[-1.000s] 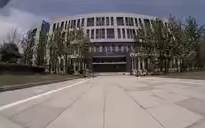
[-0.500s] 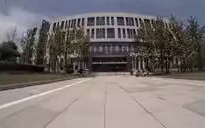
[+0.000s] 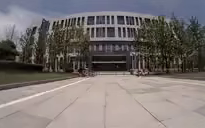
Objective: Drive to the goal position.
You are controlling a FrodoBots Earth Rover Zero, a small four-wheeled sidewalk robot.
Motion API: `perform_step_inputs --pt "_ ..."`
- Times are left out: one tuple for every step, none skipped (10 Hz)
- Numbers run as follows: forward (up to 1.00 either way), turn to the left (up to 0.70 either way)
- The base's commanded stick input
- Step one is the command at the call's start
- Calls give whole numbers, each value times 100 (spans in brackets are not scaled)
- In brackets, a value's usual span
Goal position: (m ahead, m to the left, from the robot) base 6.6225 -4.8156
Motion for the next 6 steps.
perform_step_inputs --pt "50 1" --pt "50 1" --pt "50 1" --pt "50 1" --pt "50 1" --pt "50 -1"
